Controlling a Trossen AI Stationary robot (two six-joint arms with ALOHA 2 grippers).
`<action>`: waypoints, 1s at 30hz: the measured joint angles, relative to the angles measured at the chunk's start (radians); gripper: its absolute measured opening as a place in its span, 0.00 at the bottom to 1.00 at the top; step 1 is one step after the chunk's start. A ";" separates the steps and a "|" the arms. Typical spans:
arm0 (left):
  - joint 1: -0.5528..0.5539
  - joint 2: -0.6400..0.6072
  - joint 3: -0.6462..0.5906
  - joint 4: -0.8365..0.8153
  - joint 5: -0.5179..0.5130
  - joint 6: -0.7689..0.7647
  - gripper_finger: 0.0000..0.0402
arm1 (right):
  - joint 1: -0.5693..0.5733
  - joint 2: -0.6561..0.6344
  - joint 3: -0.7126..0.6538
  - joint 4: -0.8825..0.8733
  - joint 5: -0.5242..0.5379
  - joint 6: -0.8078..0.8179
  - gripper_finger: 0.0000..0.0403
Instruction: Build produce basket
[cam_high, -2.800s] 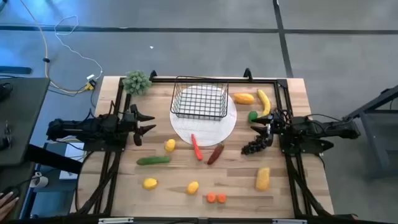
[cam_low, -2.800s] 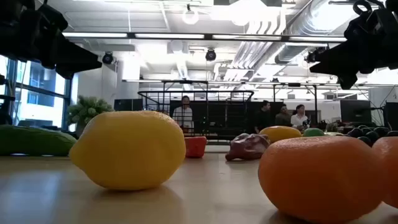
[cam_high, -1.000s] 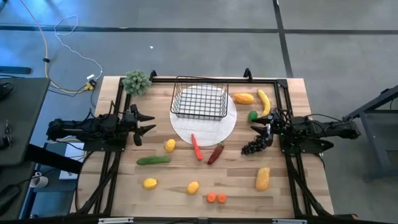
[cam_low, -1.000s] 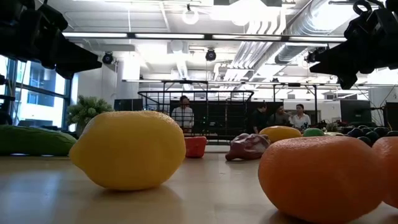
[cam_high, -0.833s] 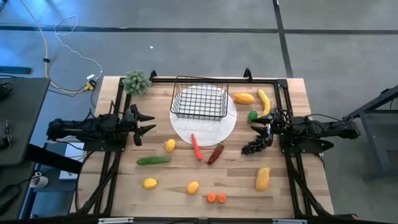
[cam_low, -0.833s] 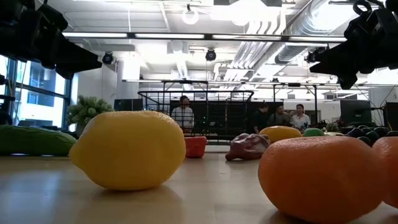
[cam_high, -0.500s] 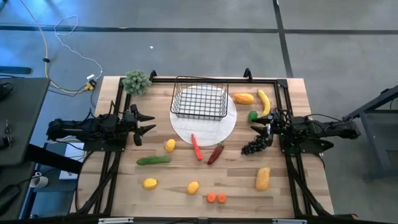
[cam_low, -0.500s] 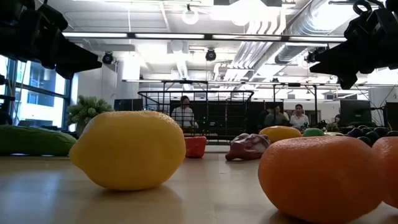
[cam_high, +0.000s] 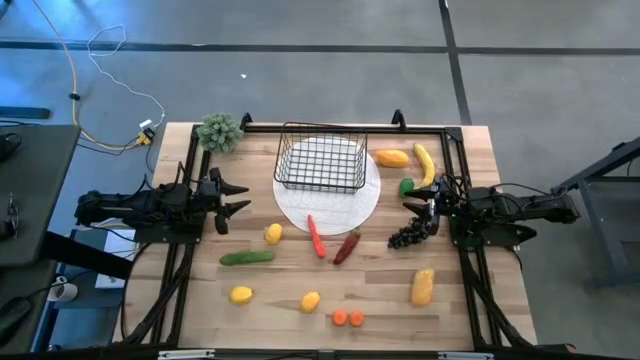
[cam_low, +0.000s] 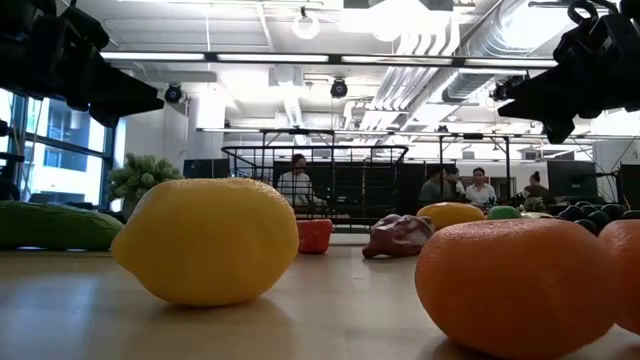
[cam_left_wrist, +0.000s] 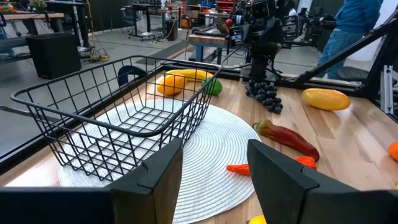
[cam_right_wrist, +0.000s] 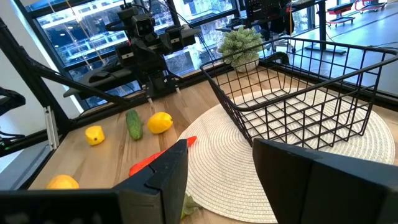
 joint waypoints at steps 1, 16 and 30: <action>0.000 0.000 0.000 0.000 0.000 0.000 0.42 | 0.000 0.000 0.000 0.000 0.000 0.000 0.40; 0.000 0.000 0.000 0.000 0.000 0.000 0.42 | 0.000 0.000 0.000 0.004 0.000 0.000 0.40; 0.000 0.000 0.000 0.000 0.000 0.000 0.42 | -0.001 0.000 -0.001 0.009 0.000 0.023 0.40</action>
